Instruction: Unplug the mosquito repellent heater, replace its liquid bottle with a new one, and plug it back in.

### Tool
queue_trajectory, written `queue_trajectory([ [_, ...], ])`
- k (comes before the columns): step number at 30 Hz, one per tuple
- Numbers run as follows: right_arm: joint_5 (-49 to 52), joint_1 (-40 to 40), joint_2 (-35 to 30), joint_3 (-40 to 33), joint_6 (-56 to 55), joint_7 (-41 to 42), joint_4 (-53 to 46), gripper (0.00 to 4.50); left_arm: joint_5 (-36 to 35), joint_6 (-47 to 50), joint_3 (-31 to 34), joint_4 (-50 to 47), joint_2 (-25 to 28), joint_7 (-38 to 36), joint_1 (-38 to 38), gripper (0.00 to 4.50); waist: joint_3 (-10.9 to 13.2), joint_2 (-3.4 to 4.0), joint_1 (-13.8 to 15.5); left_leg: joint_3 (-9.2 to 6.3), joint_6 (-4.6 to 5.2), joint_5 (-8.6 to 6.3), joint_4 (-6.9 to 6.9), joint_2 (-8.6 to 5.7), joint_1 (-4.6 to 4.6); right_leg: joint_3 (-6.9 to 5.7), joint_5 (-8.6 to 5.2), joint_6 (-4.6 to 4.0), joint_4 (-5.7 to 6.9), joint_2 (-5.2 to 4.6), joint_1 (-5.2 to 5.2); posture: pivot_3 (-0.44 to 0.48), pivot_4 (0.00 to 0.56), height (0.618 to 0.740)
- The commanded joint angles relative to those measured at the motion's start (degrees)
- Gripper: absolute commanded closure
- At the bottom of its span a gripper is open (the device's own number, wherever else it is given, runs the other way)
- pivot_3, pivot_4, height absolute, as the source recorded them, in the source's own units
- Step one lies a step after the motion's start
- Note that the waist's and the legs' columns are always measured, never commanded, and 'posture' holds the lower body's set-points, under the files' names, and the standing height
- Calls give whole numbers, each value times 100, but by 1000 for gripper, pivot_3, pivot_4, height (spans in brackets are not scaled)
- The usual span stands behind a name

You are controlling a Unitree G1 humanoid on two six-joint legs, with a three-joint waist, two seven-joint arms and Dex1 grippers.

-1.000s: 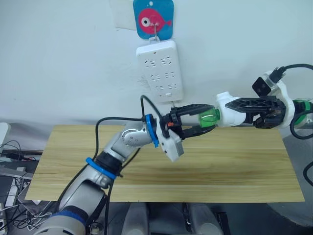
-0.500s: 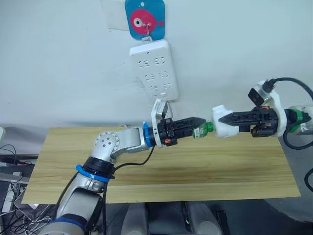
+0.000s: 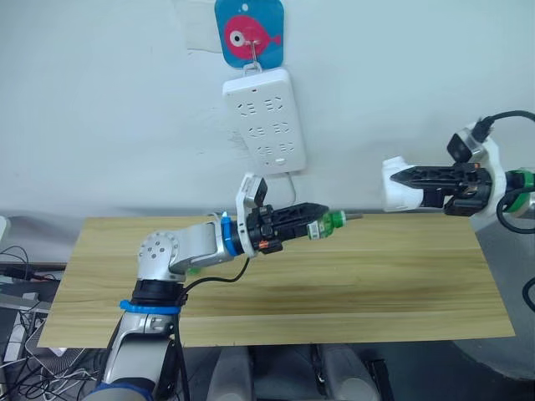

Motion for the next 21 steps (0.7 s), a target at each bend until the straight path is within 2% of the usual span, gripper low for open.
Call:
queue_trajectory([
  [1, -765, 91, -248, -377, 38, 179, -135, 1512, -149, -59, 319, -382, 91, 36, 141, 2265, 0, 0, 5, 0, 0, 0, 0, 0, 0, 0, 0, 0, -1, 0, 0, -156, 263, 740],
  [2, -1256, 297, -300, -328, -200, 256, -471, 1512, -149, -80, 364, -456, 110, 43, 212, 2265, 0, 0, 12, 0, 0, 0, 0, 0, 0, 1, 0, 0, -1, -1, 0, -153, 262, 740],
  [4, -3015, 993, -591, 622, -1175, 215, -1415, 1512, -149, -94, 388, -728, 166, 7, 447, 2265, -1, 0, 25, -2, -1, 0, 1, 0, 0, -2, 0, 1, -1, -1, 2, -146, 266, 740],
  [6, -4223, 1444, -632, 1075, -1840, -60, -1692, 1512, -149, -151, 361, -946, 158, 12, 598, 2265, -4, -5, 48, -9, -2, 0, 0, 0, 0, -3, -5, 8, -8, -3, 5, -135, 269, 740],
  [8, -4911, 1651, -556, 1233, -2184, 33, -1668, 1512, -149, -278, 344, -1092, 89, 89, 667, 2265, 3, 6, 64, -5, -3, 0, 1, -3, -3, -2, -5, 9, -8, -8, -2, -119, 274, 740],
  [12, -5935, 1721, -76, 1434, -2639, 354, -1175, 1512, -149, -479, 384, -1294, -5, 212, 734, 2265, 10, 11, 19, 30, -5, 1, 5, -7, 8, 28, -4, 14, 21, -14, -10, -93, 288, 740],
  [16, -6707, 1592, 390, 1395, -3032, 592, -499, 1512, -149, -562, 397, -1531, 41, 210, 906, 2265, 20, -1, 19, 36, -4, 0, -11, -4, 72, 40, -5, 13, 23, -6, 39, -67, 300, 740],
  [21, -7416, 1509, 712, 1316, -3451, 932, 151, 1512, -149, -654, 397, -1698, 110, 180, 1053, 2265, 34, -4, 92, 43, -5, 0, -11, -5, 76, 46, -5, 14, 19, -9, 42, -57, 308, 740],
])
